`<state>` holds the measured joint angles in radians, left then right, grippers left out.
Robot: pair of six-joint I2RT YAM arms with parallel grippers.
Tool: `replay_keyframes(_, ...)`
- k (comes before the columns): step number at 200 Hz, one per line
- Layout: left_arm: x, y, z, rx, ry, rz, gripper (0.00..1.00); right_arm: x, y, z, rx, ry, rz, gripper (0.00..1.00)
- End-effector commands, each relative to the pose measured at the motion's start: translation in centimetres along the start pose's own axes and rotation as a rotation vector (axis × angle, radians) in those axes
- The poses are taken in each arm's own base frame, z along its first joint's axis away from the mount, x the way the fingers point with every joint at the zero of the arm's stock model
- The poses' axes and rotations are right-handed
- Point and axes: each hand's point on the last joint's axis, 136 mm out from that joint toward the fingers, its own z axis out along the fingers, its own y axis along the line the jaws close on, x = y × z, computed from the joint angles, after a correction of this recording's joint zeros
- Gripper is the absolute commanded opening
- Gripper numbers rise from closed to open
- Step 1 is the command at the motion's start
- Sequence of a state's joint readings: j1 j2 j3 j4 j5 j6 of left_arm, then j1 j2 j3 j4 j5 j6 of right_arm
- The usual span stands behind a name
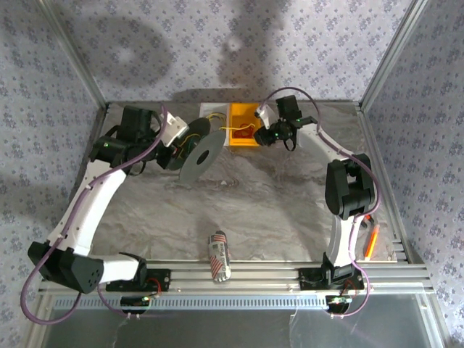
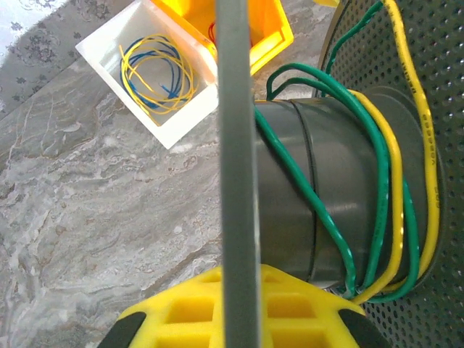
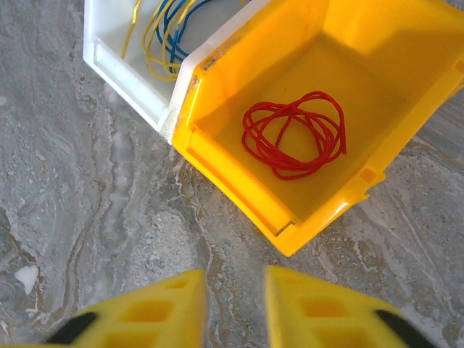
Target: Wrap the cables
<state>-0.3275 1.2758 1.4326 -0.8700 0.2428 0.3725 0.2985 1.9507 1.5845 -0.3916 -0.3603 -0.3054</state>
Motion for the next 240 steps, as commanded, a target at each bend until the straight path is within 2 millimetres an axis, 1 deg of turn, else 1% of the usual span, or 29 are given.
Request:
replay_keyframes(1, -4.7, -0.6, -4.4, 0.038, -0.219, 0.012, 0.00, 1.7, -1.2, 0.8, 0.027, 0.041, 0.046, 0.14)
replay_keyframes(10, -5.1, -0.7, -5.0, 0.066, -0.254, -0.004, 0.00, 1.9, -1.3, 0.8, 0.032, 0.043, 0.050, 0.07)
replay_keyframes(15, -5.4, -0.7, -5.4, 0.078, -0.275, -0.013, 0.00, 2.0, -1.3, 0.9, 0.036, 0.047, 0.054, 0.00)
replay_keyframes(31, -6.3, -1.0, -6.6, 0.119, -0.333, -0.029, 0.00, 2.7, -1.8, 1.4, 0.053, 0.084, 0.081, 0.00)
replay_keyframes(53, -7.7, -0.4, -7.4, 0.118, -0.398, -0.081, 0.00, 3.6, -2.3, 2.3, 0.111, 0.138, 0.127, 0.00)
replay_keyframes(61, -9.2, 0.0, -7.9, 0.130, -0.465, -0.118, 0.00, 3.8, -2.4, 2.4, 0.148, 0.151, 0.137, 0.00)
replay_keyframes(77, -11.9, -0.4, -8.8, 0.229, -0.584, -0.183, 0.00, 4.3, -2.4, 2.8, 0.229, 0.181, 0.162, 0.00)
replay_keyframes(88, -13.8, -0.4, -9.7, 0.288, -0.675, -0.230, 0.00, 4.4, -2.0, 2.9, 0.280, 0.195, 0.177, 0.00)
replay_keyframes(93, -14.4, -0.4, -9.8, 0.311, -0.698, -0.261, 0.00, 4.4, -1.7, 2.8, 0.313, 0.198, 0.182, 0.00)
replay_keyframes(106, -16.2, 0.4, -10.6, 0.333, -0.783, -0.322, 0.00, 4.2, -0.9, 2.5, 0.365, 0.190, 0.209, 0.00)
replay_keyframes(120, -17.5, 1.6, -11.1, 0.319, -0.841, -0.379, 0.00, 4.0, 0.0, 2.1, 0.400, 0.175, 0.225, 0.00)
replay_keyframes(134, -18.4, 2.6, -11.3, 0.308, -0.881, -0.429, 0.00, 3.8, 0.7, 1.5, 0.438, 0.162, 0.242, 0.00)
replay_keyframes(150, -18.9, 4.1, -11.2, 0.282, -0.905, -0.509, 0.00, 3.6, 1.2, 0.8, 0.461, 0.157, 0.251, 0.00)
replay_keyframes(165, -18.7, 5.9, -10.8, 0.209, -0.926, -0.597, 0.00, 3.4, 1.6, 0.2, 0.486, 0.154, 0.245, 0.00)
replay_keyframes(188, -17.3, 8.8, -10.2, 0.059, -0.946, -0.715, 0.00, 2.9, 2.5, -0.8, 0.522, 0.149, 0.217, 0.00)
replay_keyframes(205, -16.3, 10.3, -10.2, -0.032, -0.962, -0.770, 0.00, 2.6, 3.2, -1.4, 0.547, 0.148, 0.190, 0.00)
replay_keyframes(221, -15.6, 11.2, -10.2, -0.085, -0.971, -0.810, 0.00, 2.4, 3.8, -1.7, 0.565, 0.154, 0.167, 0.00)
replay_keyframes(240, -14.8, 12.2, -9.9, -0.139, -0.970, -0.866, 0.00, 2.4, 4.8, -1.5, 0.566, 0.170, 0.125, 0.00)
